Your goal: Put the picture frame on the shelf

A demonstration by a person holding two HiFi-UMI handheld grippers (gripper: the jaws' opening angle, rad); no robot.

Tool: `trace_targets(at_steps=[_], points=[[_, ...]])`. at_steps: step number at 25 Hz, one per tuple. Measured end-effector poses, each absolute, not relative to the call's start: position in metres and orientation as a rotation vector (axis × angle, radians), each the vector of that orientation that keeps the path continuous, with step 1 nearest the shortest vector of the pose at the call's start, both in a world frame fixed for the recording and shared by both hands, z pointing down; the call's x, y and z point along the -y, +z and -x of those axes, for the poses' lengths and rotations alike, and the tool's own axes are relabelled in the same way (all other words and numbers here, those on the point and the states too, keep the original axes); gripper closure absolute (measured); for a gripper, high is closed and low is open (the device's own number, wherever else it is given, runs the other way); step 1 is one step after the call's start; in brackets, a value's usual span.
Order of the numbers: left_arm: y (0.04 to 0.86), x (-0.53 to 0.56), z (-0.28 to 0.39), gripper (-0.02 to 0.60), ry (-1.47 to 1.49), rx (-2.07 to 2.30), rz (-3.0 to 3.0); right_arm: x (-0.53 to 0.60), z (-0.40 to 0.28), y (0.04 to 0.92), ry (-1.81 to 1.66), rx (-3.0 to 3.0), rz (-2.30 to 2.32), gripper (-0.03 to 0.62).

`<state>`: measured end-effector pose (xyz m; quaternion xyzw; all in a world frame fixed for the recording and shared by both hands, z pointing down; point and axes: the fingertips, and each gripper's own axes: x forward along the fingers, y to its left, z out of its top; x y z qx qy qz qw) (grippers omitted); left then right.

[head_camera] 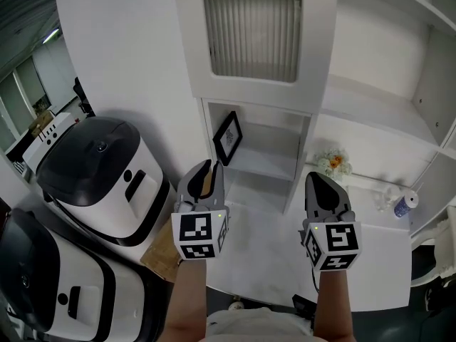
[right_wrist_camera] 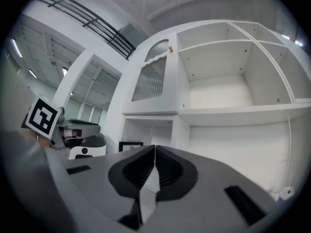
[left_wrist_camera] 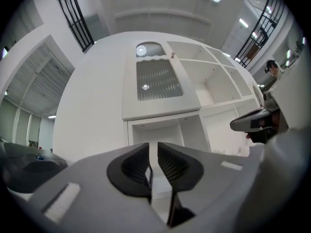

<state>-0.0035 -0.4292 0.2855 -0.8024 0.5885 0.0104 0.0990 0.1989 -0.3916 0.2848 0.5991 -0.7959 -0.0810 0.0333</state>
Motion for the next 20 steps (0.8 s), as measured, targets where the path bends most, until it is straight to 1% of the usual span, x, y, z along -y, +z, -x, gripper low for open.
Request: trace_targets(at_steps=[2, 3, 10, 14, 20], points=[[0.281, 0.421, -0.001, 0.555, 0.053, -1.693, 2.368, 0.389, -0.198, 0.282, -0.255, 2.45, -1.849, 0.585], [0.28, 0.418, -0.004, 0.569, 0.063, -1.669, 2.376, 0.388, -0.198, 0.281, -0.254, 2.454, -1.852, 0.585], [0.274, 0.404, -0.004, 0.572, 0.188, -1.604, 2.393, 0.379, -0.195, 0.271, -0.312, 2.453, -1.865, 0.583], [0.271, 0.398, -0.007, 0.572, 0.161, -1.574, 2.344, 0.377, -0.196, 0.267, -0.343, 2.438, -1.88, 0.585], [0.268, 0.395, -0.006, 0.572, 0.199, -1.535, 2.366, 0.373, -0.198, 0.262, -0.374, 2.449, -1.886, 0.585]])
